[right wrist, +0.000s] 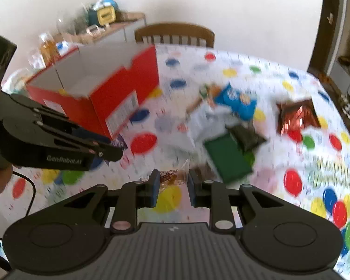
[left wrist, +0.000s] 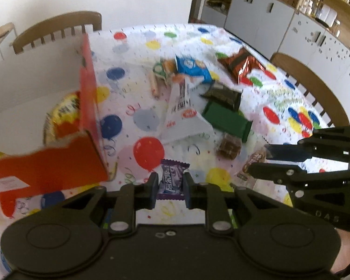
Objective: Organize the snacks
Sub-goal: 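Carry both candies into the red box and open both tools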
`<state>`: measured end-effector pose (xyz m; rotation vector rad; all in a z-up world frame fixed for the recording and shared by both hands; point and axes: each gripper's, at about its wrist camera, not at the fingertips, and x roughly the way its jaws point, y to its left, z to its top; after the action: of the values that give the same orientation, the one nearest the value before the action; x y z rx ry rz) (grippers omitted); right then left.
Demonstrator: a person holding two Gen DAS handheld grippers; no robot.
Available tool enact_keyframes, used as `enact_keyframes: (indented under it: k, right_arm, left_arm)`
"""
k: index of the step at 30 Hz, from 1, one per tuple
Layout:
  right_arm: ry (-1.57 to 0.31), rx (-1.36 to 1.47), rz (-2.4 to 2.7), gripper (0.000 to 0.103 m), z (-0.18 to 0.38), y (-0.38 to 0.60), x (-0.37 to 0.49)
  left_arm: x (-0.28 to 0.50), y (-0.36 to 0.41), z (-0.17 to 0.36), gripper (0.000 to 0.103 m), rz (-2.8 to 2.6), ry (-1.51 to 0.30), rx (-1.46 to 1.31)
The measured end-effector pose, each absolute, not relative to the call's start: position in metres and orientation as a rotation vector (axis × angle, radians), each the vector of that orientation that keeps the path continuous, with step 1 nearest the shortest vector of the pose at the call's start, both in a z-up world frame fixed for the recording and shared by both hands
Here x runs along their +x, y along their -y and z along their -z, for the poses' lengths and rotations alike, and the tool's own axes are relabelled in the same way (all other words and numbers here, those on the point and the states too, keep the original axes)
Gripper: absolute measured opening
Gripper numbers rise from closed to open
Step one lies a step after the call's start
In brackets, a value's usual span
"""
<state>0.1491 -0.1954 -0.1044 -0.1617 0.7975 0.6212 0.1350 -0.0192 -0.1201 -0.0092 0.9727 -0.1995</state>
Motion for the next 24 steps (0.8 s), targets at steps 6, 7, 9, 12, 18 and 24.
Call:
enact_keyframes:
  k: [6,7,9,12,18,24]
  right_arm:
    - [-0.731,-0.161,-0.67,0.024,0.074,0.177,0.157]
    - [-0.719,-0.163,-0.678,0.024,0.069,0.173,0.159]
    - [-0.691,-0.173,-0.692,0.024,0.06,0.163,0.162]
    - [-0.658,-0.183,-0.715,0.024,0.048,0.149,0.169]
    - [-0.605,-0.22,-0.76,0.024,0.032,0.109,0.183]
    - [-0.613,-0.236,-0.8,0.024,0.029,0.068,0.199]
  left_arm:
    - [0.13,0.011,0.088,0.019,0.17,-0.904,-0.004]
    - [0.129,0.008,0.083,0.019,0.165,-0.892,-0.012]
    - [0.129,0.003,0.073,0.019,0.152,-0.873,-0.023]
    - [0.13,-0.009,0.059,0.019,0.13,-0.84,-0.04]
    - [0.134,-0.042,0.037,0.019,0.056,-0.79,-0.055]
    - [0.142,-0.079,0.027,0.019,-0.031,-0.768,-0.062]
